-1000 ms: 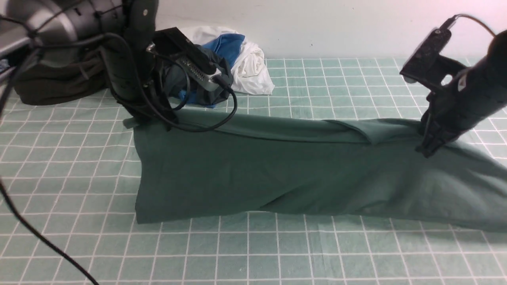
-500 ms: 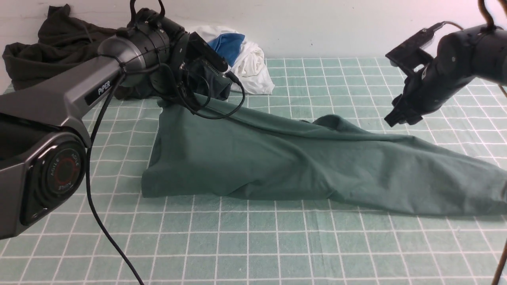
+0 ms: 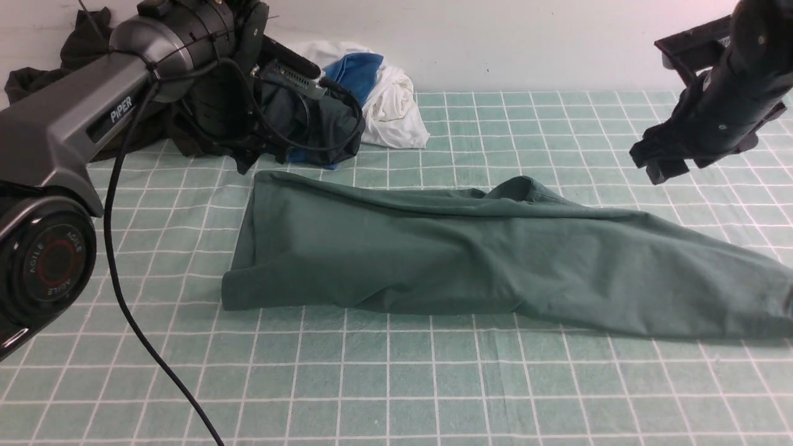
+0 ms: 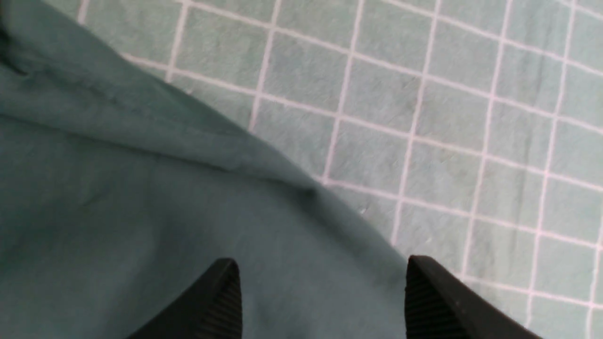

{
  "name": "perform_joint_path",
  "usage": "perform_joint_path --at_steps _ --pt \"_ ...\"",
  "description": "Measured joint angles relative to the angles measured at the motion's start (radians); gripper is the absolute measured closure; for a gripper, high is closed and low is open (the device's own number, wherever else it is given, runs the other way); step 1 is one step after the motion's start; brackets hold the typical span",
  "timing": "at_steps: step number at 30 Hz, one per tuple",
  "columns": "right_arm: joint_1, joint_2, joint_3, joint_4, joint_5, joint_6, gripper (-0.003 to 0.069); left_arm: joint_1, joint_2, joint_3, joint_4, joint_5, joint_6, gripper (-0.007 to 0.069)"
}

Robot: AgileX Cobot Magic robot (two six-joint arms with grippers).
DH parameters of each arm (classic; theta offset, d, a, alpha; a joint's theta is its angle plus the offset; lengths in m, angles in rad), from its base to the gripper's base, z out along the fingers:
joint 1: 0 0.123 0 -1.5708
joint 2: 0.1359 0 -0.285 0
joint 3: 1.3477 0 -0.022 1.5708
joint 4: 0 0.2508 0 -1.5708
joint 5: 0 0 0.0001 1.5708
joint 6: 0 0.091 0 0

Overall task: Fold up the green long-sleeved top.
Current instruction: Use the right arm to clamp the right edge of the fabric

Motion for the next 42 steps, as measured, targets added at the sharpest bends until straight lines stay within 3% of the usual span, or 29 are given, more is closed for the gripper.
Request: perform_joint_path --at_steps 5,7,11,14,20,24,33,36,42 --pt "0.0 -0.09 0.175 0.093 -0.06 0.003 0.022 -0.024 0.0 0.083 -0.2 0.009 0.075 0.0356" --pt "0.0 -0.12 0.289 0.143 -0.137 0.003 0.022 -0.042 0.0 0.173 -0.292 0.007 0.126 0.0449" --pt "0.0 -0.11 0.468 0.183 -0.262 0.004 0.022 -0.056 0.009 0.296 -0.297 -0.06 0.159 0.0579" --pt "-0.014 -0.075 0.557 0.14 -0.346 0.043 0.022 -0.047 -0.001 0.323 -0.241 -0.066 0.144 0.0618" --pt "-0.112 -0.047 0.564 0.022 -0.393 0.173 0.0218 0.004 -0.009 0.348 -0.109 -0.023 0.076 0.0628" --pt "-0.183 -0.073 0.562 -0.03 -0.353 0.187 0.0218 0.027 -0.057 0.359 -0.08 -0.004 0.066 0.0628" --pt "-0.219 -0.277 0.562 0.001 -0.335 0.198 0.0218 0.011 -0.309 0.373 -0.148 -0.002 0.065 0.0628" --pt "-0.219 -0.359 0.562 0.071 -0.315 0.161 0.0218 0.009 -0.472 0.464 -0.156 -0.002 0.066 0.0628" --pt "-0.219 -0.405 0.562 0.086 -0.288 0.126 0.0218 0.009 -0.695 0.723 -0.188 -0.105 0.065 0.0628"
